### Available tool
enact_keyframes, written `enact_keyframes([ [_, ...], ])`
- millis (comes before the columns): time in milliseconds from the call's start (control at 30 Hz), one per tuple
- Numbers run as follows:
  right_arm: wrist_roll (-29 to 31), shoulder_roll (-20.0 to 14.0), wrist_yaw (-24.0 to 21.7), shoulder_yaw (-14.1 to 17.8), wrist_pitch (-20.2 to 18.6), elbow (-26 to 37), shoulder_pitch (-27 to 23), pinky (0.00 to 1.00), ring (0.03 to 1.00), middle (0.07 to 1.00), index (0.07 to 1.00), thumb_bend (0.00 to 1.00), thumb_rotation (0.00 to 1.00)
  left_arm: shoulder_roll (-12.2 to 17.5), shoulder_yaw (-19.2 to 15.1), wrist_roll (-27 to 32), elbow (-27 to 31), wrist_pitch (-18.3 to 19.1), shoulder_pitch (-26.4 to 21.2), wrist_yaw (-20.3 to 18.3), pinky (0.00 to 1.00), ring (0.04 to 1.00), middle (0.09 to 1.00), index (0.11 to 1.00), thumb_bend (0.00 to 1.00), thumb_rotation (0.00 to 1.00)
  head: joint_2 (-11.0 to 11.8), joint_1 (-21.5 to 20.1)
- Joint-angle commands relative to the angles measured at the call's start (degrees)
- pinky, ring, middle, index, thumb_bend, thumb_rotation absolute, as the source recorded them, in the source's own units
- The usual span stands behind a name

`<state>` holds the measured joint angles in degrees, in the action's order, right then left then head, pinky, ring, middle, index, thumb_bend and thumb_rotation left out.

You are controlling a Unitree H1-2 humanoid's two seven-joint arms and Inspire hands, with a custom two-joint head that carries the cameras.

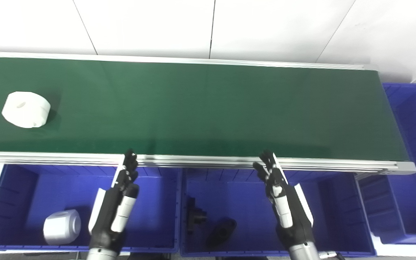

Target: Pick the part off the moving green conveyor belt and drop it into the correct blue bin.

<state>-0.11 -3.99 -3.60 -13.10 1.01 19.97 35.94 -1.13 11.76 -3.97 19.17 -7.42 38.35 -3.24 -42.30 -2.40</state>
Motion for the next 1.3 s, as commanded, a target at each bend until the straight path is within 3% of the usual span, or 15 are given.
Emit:
enact_keyframes([
  [0,1.8,-0.7,-0.9,1.0,5.9,-0.7,0.3,0.95,0.941,0.982,1.0,0.89,0.96,-1.2,1.0,-1.6,-0.4,-4.4,-0.1,1.1,0.98,0.975,1.0,1.0,0.66,0.84,0.5,0.8],
  [33,2.3,-1.1,-1.1,1.6,6.9,-1.6,0.2,0.95,0.941,0.982,1.0,0.89,0.96,-1.6,1.3,-2.2,-1.2,-5.1,-0.3,1.4,0.97,0.971,1.0,1.0,0.66,0.84,1.8,2.7],
  [400,4.7,-2.9,-3.0,4.5,10.9,-6.8,-0.8,0.96,0.937,0.99,1.0,0.95,1.0,-4.1,3.3,-2.8,-6.0,-8.9,-1.3,3.2,0.88,0.933,0.981,0.961,0.64,0.64,6.4,10.0],
  [567,6.1,-3.0,-4.0,5.2,11.3,-8.3,-1.0,1.0,0.959,1.0,1.0,0.97,1.0,-4.6,3.5,-4.4,-7.9,-10.4,-1.5,4.3,0.77,0.887,0.941,0.915,0.68,0.61,8.6,11.8],
  [700,6.4,-2.8,-4.4,5.7,11.9,-9.5,-1.2,1.0,0.969,1.0,1.0,0.98,1.0,-4.6,3.5,-5.8,-8.9,-10.6,-1.6,5.0,0.75,0.876,0.931,0.909,0.71,0.62,9.7,12.2],
  [867,7.0,-3.0,-5.1,5.8,11.3,-9.3,-1.3,1.0,0.975,1.0,1.0,0.98,1.0,-4.9,3.6,-7.1,-9.7,-11.8,-2.1,6.1,0.69,0.833,0.901,0.89,0.73,0.59,9.3,12.8],
  [1000,7.5,-2.9,-5.6,5.9,10.9,-8.1,-0.6,1.0,0.974,1.0,1.0,0.96,1.0,-4.5,4.1,-6.8,-7.3,-11.1,-1.8,5.3,0.68,0.832,0.891,0.885,0.77,0.57,8.2,13.2],
  [1100,7.4,-3.0,-5.5,6.2,10.7,-7.6,-0.3,1.0,0.975,1.0,1.0,0.97,1.0,-3.0,5.0,-4.6,-0.9,-10.2,-2.2,3.4,0.67,0.81,0.84,0.865,0.85,0.56,7.3,13.8],
  [1233,7.6,-3.3,-5.7,6.6,10.1,-7.3,-0.3,1.0,0.969,1.0,1.0,1.0,1.0,-1.6,4.6,-3.2,6.6,-8.6,-4.2,2.4,0.59,0.711,0.709,0.749,0.9,0.58,7.0,14.8],
  [1267,7.6,-3.3,-5.7,6.6,9.9,-7.3,-0.4,1.0,0.966,1.0,1.0,1.0,1.0,-0.2,3.0,-4.7,8.8,-7.8,-6.7,2.0,0.58,0.687,0.687,0.721,0.92,0.57,6.8,15.2],
])
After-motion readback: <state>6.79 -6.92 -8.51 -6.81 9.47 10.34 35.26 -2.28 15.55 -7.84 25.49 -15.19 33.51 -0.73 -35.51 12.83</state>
